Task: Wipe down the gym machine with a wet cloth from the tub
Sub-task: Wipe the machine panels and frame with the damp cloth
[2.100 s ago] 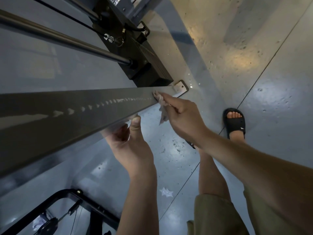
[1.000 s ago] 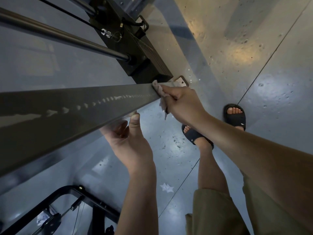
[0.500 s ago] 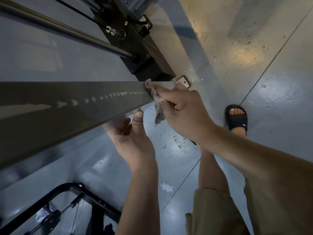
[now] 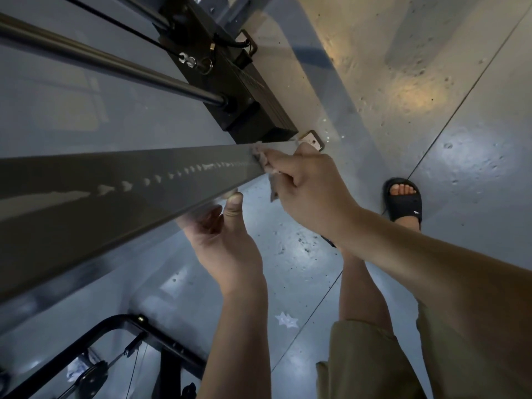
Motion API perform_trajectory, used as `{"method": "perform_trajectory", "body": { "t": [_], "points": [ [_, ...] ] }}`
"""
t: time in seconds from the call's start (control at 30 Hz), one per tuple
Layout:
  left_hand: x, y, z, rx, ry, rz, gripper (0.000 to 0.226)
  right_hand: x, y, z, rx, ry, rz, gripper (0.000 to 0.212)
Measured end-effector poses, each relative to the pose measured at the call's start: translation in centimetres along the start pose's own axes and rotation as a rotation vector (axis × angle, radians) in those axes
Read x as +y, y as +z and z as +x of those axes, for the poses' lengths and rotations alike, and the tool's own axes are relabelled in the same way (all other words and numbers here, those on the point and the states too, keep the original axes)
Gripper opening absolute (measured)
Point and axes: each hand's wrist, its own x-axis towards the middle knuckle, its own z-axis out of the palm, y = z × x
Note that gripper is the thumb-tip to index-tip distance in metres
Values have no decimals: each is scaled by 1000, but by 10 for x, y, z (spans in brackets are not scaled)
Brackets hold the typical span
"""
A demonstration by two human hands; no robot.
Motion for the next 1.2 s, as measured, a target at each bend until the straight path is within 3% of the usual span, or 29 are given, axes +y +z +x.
{"method": "perform_trajectory", "body": {
  "t": [0.1, 0.23, 0.37, 0.5, 0.67, 0.8, 0.87, 1.03, 1.2],
  "points": [
    [-3, 1, 2, 8, -19, -7, 81, 3, -2, -9, -12, -94, 10, 27],
    [2, 1, -1, 14, -17, -14, 86, 7, 3, 0, -33, 25, -52, 22],
    [-1, 2, 1, -7, -12, -14, 76, 1, -3, -12, -39, -127, -7, 32],
    [4, 1, -2, 15, -15, -10, 78, 13, 7, 1, -56, 17, -110, 20],
    [3, 2, -1, 1, -2, -14, 73, 2, -3, -10, -6, -147, -20, 32],
    [7, 1, -3, 23, -18, 17, 71, 60, 25, 30, -240, 87, -261, 29],
    [9, 2, -3, 8, -18, 2, 72, 75, 31, 52, -308, 112, -315, 35],
    [7, 1, -3, 3, -15, 9, 72, 66, 22, 60, -287, 243, -122, 39],
    [9, -1, 0, 9, -18, 29, 72, 14, 3, 25, -140, 138, 144, 37]
  ]
}}
